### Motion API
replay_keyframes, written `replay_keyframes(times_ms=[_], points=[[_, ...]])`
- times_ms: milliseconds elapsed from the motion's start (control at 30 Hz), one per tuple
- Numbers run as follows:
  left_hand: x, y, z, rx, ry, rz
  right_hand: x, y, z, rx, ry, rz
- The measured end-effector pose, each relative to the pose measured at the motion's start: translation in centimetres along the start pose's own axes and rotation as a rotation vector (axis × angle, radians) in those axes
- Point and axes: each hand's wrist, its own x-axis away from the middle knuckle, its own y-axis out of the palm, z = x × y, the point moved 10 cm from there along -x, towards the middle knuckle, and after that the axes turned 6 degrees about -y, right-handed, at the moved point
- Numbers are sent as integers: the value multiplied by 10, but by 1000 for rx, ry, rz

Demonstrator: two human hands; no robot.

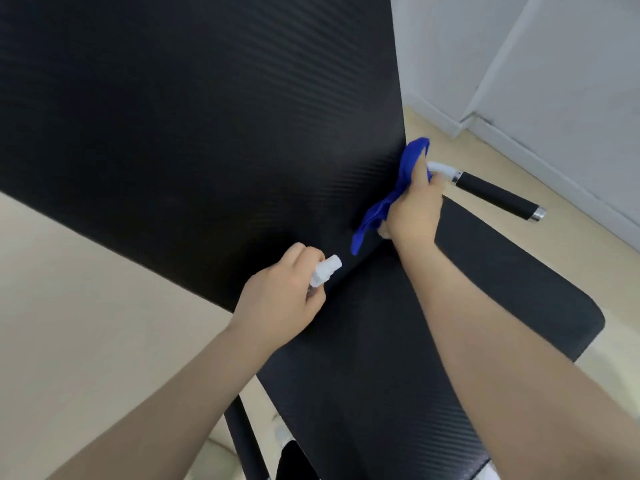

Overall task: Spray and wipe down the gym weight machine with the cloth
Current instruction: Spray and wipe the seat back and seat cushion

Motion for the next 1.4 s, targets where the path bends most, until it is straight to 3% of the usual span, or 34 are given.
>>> replay_keyframes(times_ms=[100, 200, 300, 400, 500, 600, 733, 800, 900, 967, 1067, 1167, 1400], points=[[5, 19, -10, -91, -154, -152, 65, 36, 14, 50, 24, -190], [4, 30, 0, -301, -39, -202, 116, 68, 21, 173, 53, -384], [1, 26, 1, -323, -25, -161, 83, 49, 22, 151, 136, -306], [7, 27, -5, -289, -28, -166, 21, 21, 28, -54, 196, -193], [11, 29, -8, -259, -15, -169, 12, 19, 38, -56, 217, -165], [16, 28, -12, -181, -61, -167, 73, 59, 48, 20, 225, -261], [23, 22, -7, -123, -17, -164, 166, 103, 38, -26, 44, -530], [26, 17, -7, -101, -5, -128, 172, 95, 35, -55, 0, -617], [32, 20, -15, -32, -132, -161, 112, 44, 48, -134, 157, -333], [38, 26, -26, 14, -215, -212, 70, 24, 43, -161, 228, -233], [51, 21, -46, 111, -281, -194, 53, 30, 23, -185, 288, -207], [63, 9, -64, 208, -316, -154, 94, 49, 2, -182, 241, -190], [74, -10, -66, 309, -155, -210, 180, 88, -43, -338, 151, -360]])
